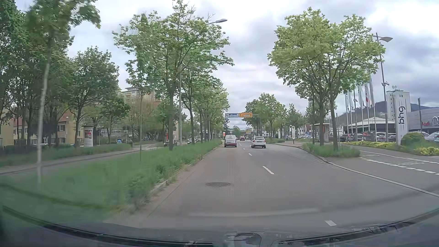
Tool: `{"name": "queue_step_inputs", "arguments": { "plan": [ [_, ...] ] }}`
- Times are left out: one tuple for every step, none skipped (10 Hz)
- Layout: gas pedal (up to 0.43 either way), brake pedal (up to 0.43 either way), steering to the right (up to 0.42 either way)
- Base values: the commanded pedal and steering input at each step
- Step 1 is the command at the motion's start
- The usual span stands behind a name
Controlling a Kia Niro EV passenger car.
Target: Follow the waypoints while adhering to traffic rules and regulations
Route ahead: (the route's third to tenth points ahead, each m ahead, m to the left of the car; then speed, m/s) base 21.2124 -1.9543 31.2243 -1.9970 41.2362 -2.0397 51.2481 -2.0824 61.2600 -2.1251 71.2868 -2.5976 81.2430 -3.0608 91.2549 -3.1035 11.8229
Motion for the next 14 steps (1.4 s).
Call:
{"name": "queue_step_inputs", "arguments": {
  "plan": [
    [0.079, 0.0, 0.003],
    [0.079, 0.0, 0.003],
    [0.079, 0.0, 0.003],
    [0.079, 0.0, 0.003],
    [0.079, 0.0, 0.003],
    [0.079, 0.0, 0.003],
    [0.079, 0.0, 0.002],
    [0.067, 0.0, 0.002],
    [0.067, 0.0, 0.002],
    [0.067, 0.0, 0.002],
    [0.067, 0.0, 0.002],
    [0.067, 0.0, 0.002],
    [0.067, 0.0, 0.002],
    [0.067, 0.0, 0.002]
  ]
}}
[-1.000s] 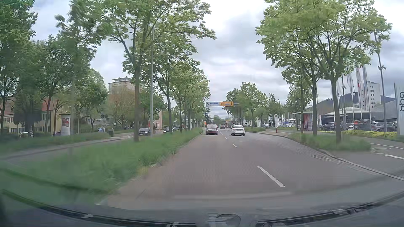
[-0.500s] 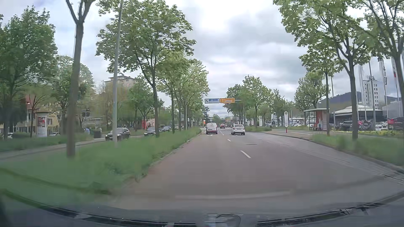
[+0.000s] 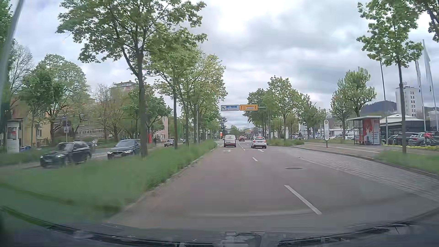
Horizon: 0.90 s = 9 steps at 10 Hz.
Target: Follow the waypoints while adhering to traffic rules and regulations
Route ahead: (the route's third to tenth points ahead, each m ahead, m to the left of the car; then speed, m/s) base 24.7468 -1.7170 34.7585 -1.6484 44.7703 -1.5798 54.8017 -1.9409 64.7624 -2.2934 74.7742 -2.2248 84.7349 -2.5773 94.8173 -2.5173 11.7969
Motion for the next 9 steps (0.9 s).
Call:
{"name": "queue_step_inputs", "arguments": {
  "plan": [
    [0.067, 0.0, 0.002],
    [0.067, 0.0, 0.002],
    [0.067, 0.0, 0.002],
    [0.067, 0.0, 0.002],
    [0.067, 0.0, 0.002],
    [0.067, 0.0, 0.002],
    [0.067, 0.0, 0.002],
    [0.067, 0.0, 0.002],
    [0.067, 0.0, 0.002]
  ]
}}
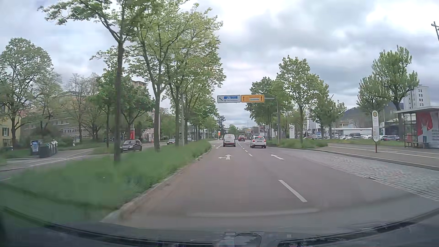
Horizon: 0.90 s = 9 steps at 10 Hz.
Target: Follow the waypoints while adhering to traffic rules and regulations
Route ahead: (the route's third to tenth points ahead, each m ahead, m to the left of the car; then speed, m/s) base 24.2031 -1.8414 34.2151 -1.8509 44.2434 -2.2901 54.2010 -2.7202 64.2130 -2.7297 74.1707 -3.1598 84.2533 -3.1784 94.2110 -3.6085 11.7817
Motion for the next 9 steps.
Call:
{"name": "queue_step_inputs", "arguments": {
  "plan": [
    [0.067, 0.0, 0.002],
    [0.067, 0.0, 0.002],
    [0.067, 0.0, 0.002],
    [0.067, 0.0, 0.002],
    [0.067, 0.0, 0.001],
    [0.067, 0.0, 0.0],
    [0.067, 0.0, 0.0],
    [0.067, 0.0, -0.001],
    [0.067, 0.0, -0.001]
  ]
}}
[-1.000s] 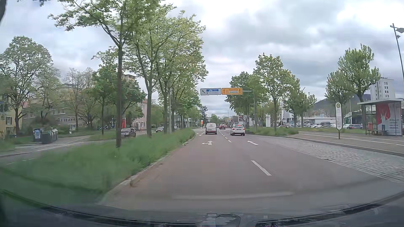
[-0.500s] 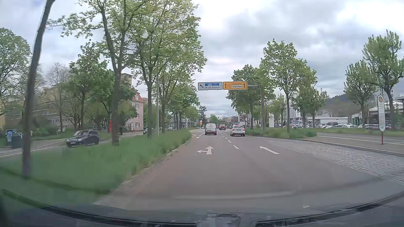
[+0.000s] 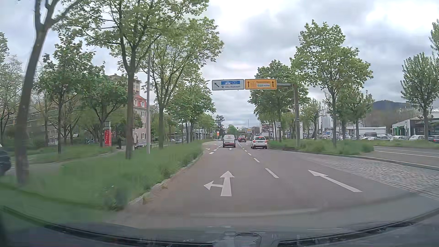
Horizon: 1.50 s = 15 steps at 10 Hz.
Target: Follow the waypoints while adhering to traffic rules and regulations
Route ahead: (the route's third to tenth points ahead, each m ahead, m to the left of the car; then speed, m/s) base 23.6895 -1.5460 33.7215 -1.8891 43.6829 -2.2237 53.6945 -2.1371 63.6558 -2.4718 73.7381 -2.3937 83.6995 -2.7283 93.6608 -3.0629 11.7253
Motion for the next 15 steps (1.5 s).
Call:
{"name": "queue_step_inputs", "arguments": {
  "plan": [
    [0.067, 0.0, -0.001],
    [0.067, 0.0, -0.002],
    [0.067, 0.0, -0.004],
    [0.067, 0.0, -0.006],
    [0.067, 0.0, -0.009],
    [0.067, 0.0, -0.011],
    [0.067, 0.0, -0.012],
    [0.067, 0.0, -0.012],
    [0.067, 0.0, -0.013],
    [0.067, 0.0, -0.015],
    [0.067, 0.0, -0.016],
    [0.067, 0.0, -0.016],
    [0.067, 0.0, -0.016],
    [0.067, 0.0, -0.016],
    [0.067, 0.0, -0.016]
  ]
}}
